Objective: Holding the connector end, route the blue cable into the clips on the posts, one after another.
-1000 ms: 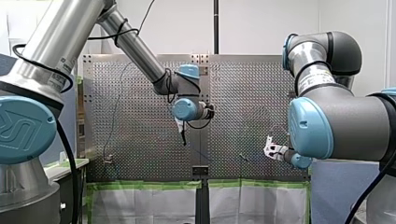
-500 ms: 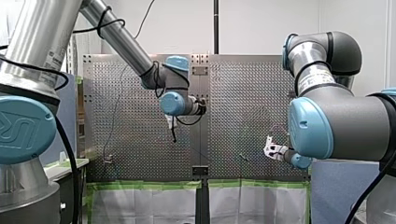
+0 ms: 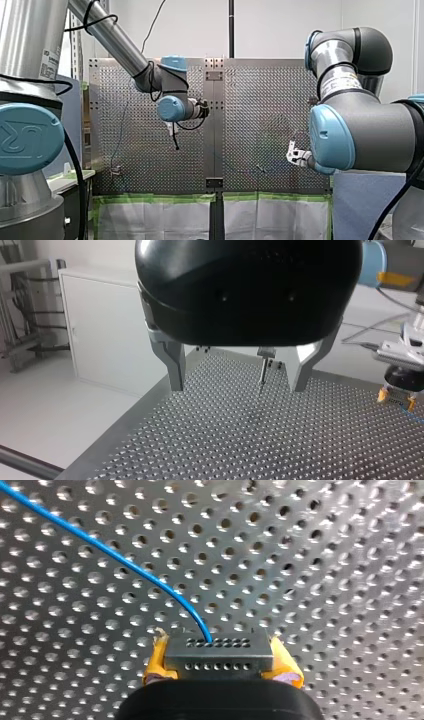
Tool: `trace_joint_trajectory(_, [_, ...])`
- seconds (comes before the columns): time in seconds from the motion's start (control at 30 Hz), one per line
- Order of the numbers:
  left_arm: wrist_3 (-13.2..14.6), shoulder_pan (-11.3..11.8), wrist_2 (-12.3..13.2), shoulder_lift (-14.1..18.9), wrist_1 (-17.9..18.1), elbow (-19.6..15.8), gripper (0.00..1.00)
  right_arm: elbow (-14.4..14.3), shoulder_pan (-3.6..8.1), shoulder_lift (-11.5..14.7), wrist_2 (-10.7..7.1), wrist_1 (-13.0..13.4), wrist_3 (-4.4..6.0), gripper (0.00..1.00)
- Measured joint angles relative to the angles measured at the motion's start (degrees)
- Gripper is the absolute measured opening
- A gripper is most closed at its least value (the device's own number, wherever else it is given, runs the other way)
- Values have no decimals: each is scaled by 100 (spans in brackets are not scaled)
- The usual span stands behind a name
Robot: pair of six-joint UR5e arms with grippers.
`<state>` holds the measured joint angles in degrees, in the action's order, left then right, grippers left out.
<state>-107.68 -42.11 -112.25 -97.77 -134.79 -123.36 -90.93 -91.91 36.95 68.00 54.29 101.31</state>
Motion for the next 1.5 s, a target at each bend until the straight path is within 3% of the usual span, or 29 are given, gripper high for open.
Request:
trace_joint_trajectory(0.17, [105, 233, 157, -25, 245, -245, 100, -9, 28, 208, -10, -163, -44, 0])
trace_joint_trajectory(0.37, [187, 446, 139, -281, 540, -541, 100, -80, 49, 506, -3, -302, -58, 0])
trace_joint_trajectory(0.8, [184, 434, -46, -961, 1023, -1180, 100, -122, -26, 1103, -68, -299, -58, 0])
trace_joint_trajectory(1.5, [221, 430, -56, -1062, 1050, -1232, 100, -123, -59, 1171, -67, -330, -57, 0])
